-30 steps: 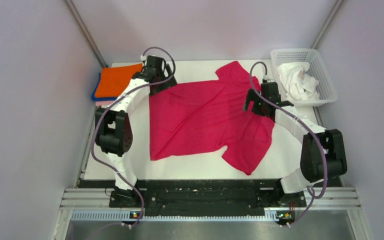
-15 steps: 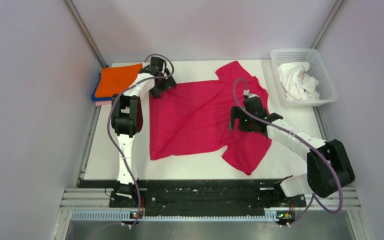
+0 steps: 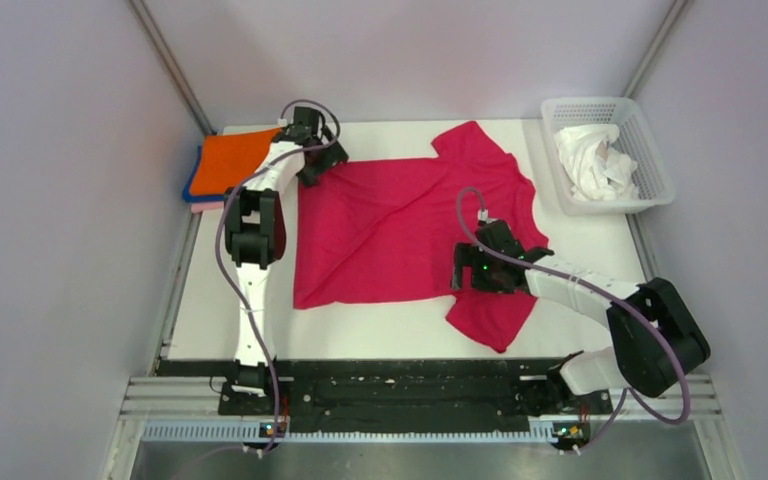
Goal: Fold and stack the t-shirts
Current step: Flatten out the tshirt, then grab the side of the flattened tshirt closest away from the robot with both arms
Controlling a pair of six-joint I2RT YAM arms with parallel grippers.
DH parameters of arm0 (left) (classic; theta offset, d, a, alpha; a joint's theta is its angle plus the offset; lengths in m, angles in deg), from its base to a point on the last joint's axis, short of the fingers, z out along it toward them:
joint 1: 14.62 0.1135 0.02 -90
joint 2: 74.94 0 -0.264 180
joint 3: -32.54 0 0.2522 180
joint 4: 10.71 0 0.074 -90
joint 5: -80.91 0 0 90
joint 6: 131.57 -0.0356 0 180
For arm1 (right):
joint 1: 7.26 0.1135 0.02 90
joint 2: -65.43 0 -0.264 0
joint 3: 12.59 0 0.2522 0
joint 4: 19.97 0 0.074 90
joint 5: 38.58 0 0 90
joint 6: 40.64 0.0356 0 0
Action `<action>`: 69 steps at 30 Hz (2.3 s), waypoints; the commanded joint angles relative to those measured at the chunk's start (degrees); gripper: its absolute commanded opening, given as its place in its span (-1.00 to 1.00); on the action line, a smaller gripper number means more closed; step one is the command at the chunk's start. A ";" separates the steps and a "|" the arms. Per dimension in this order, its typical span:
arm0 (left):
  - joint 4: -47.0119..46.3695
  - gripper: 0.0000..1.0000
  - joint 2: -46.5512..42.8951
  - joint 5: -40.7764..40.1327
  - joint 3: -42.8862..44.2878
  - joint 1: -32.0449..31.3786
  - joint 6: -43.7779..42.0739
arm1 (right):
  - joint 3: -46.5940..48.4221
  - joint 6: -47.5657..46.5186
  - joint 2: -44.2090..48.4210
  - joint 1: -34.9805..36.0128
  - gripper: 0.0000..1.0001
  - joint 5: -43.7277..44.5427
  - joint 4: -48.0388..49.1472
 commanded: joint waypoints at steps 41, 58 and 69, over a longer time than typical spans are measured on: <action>-12.58 0.98 -32.52 9.14 -47.67 -2.44 -3.72 | 17.60 -8.31 -14.36 15.15 0.97 -4.67 10.87; -7.13 0.98 -25.26 -0.51 -42.72 3.17 -5.01 | 3.35 -4.16 -11.14 16.19 0.97 -3.52 9.00; -3.78 0.97 -38.47 4.44 -45.76 1.46 -7.04 | 12.21 -3.34 -6.88 16.17 0.97 -6.98 13.99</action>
